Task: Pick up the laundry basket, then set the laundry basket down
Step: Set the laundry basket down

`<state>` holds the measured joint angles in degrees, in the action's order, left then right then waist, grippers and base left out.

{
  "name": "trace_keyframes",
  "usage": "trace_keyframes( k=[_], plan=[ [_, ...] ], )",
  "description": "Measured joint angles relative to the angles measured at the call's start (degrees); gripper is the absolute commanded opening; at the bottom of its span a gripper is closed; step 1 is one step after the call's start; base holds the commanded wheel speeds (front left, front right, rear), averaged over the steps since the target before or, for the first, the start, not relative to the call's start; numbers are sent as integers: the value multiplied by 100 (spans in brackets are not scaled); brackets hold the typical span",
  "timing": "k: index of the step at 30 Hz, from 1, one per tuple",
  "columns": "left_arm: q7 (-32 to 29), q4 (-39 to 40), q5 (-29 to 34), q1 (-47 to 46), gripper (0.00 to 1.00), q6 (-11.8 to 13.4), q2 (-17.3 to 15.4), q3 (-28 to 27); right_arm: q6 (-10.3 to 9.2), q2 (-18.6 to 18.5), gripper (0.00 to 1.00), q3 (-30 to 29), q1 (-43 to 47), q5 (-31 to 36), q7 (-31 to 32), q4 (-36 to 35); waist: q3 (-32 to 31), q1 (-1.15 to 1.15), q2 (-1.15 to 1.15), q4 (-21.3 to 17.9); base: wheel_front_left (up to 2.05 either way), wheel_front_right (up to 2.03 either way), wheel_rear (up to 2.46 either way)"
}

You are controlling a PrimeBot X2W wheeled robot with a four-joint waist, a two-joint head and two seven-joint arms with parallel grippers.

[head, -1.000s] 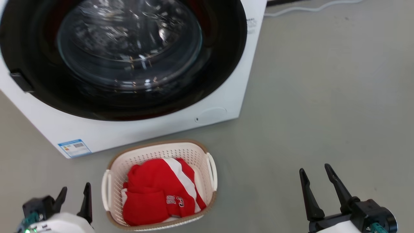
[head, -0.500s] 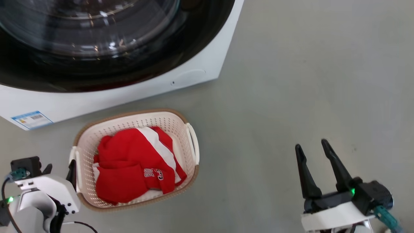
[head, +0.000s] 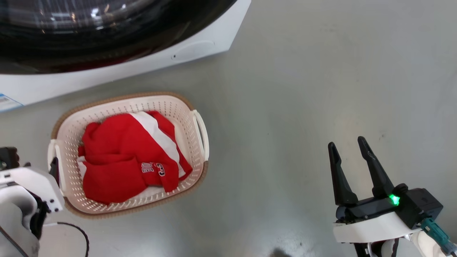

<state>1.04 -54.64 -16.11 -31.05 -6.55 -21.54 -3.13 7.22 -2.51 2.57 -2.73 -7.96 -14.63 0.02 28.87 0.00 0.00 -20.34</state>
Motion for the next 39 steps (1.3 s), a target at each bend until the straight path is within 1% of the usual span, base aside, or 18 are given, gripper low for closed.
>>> trace_keyframes(
  k=[5, 8, 12, 20, 36, 38, 39],
  plan=[
    [-11, -177, 4, -352, 100, 2, -105, 20, 0, 1, 100, 36, -53, -102, 0, -123, 346, 0, 0, -9, 0, 0, 0],
    [-35, -305, 5, -575, 100, 9, -281, 38, 0, 8, 100, 120, -231, -135, 0, -212, 605, 0, 0, -3, 0, 0, 0],
    [-34, -368, 5, -746, 100, 9, -382, 60, 0, 8, 100, 125, -235, -175, 0, -307, 828, 0, 0, 8, 0, 0, 0],
    [37, -530, 3, -987, 100, 5, -372, 179, 0, 11, 100, 133, -394, -177, 0, -314, 1072, 0, 0, 59, 0, 0, 0],
    [49, -731, 4, -1391, 100, -2, -370, 486, 0, 13, 100, 163, -464, -336, 0, -323, 1562, 0, 0, -20, 0, 0, 0],
    [48, -753, 4, -1429, 75, -3, -372, 519, 0, 14, 100, 167, -465, -339, 0, -325, 1594, 0, 0, -23, 0, 0, 0],
    [48, -756, 4, -1433, 72, -7, -375, 526, 0, 14, 100, 170, -465, -357, 0, -326, 1608, 0, 0, -25, 0, 0, 0]
  ],
)
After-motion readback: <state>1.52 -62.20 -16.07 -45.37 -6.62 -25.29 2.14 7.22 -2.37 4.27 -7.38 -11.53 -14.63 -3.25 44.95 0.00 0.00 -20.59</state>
